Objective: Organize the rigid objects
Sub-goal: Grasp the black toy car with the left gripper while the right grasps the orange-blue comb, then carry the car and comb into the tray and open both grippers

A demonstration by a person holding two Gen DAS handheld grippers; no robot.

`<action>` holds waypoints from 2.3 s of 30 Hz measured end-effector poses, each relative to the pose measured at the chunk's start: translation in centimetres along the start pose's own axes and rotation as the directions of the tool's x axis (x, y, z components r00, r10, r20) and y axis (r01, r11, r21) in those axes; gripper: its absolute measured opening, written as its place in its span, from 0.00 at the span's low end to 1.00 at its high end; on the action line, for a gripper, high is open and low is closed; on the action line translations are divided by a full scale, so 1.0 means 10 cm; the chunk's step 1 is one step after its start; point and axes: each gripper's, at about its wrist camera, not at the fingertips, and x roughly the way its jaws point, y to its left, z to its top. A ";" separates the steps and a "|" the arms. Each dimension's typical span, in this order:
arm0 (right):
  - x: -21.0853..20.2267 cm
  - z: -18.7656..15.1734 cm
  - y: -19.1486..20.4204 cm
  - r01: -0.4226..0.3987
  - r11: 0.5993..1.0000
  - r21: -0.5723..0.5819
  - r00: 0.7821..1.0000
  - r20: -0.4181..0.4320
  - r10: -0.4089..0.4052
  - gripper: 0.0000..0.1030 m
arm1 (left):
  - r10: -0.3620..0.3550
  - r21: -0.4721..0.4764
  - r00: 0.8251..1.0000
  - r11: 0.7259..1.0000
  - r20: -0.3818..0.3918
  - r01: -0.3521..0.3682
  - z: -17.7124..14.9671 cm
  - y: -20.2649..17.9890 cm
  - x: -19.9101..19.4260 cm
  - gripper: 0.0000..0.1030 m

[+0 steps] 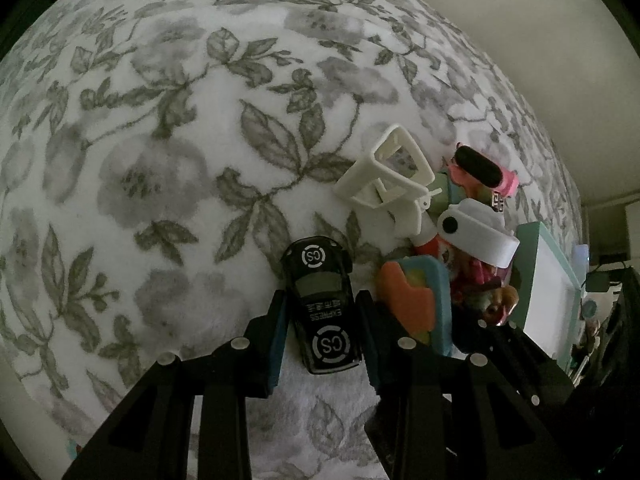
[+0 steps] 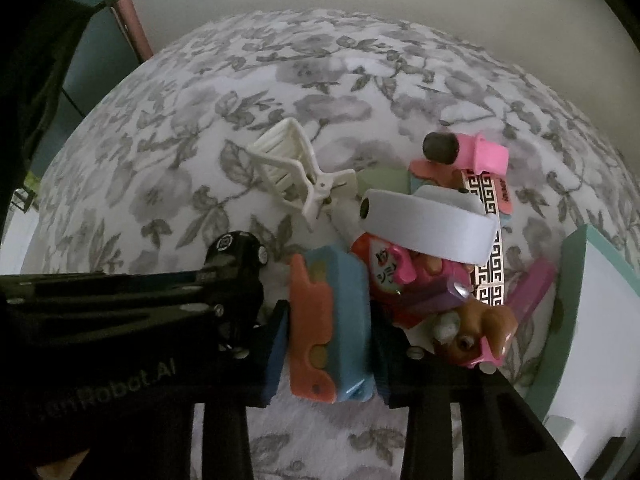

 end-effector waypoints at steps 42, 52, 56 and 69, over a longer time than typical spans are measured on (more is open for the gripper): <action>-1.17 -0.51 -1.40 0.007 0.933 0.359 0.981 0.178 -0.076 0.37 | -0.079 0.351 0.957 0.936 0.280 -0.025 -0.29 -1.46 -0.63 0.32; -1.21 -0.74 -2.03 0.070 0.851 0.521 0.975 0.145 -0.169 0.37 | -0.131 0.515 0.960 0.857 0.249 -0.017 -0.55 -2.10 -0.33 0.32; -1.27 -0.88 -2.23 0.079 0.815 0.574 0.972 0.139 -0.192 0.37 | -0.135 0.567 0.965 0.823 0.227 -0.018 -0.65 -2.30 -0.17 0.32; -1.22 -1.05 -2.60 0.153 0.762 0.629 0.961 0.085 -0.264 0.37 | -0.114 0.617 0.973 0.786 0.202 -0.036 -0.72 -2.61 0.20 0.32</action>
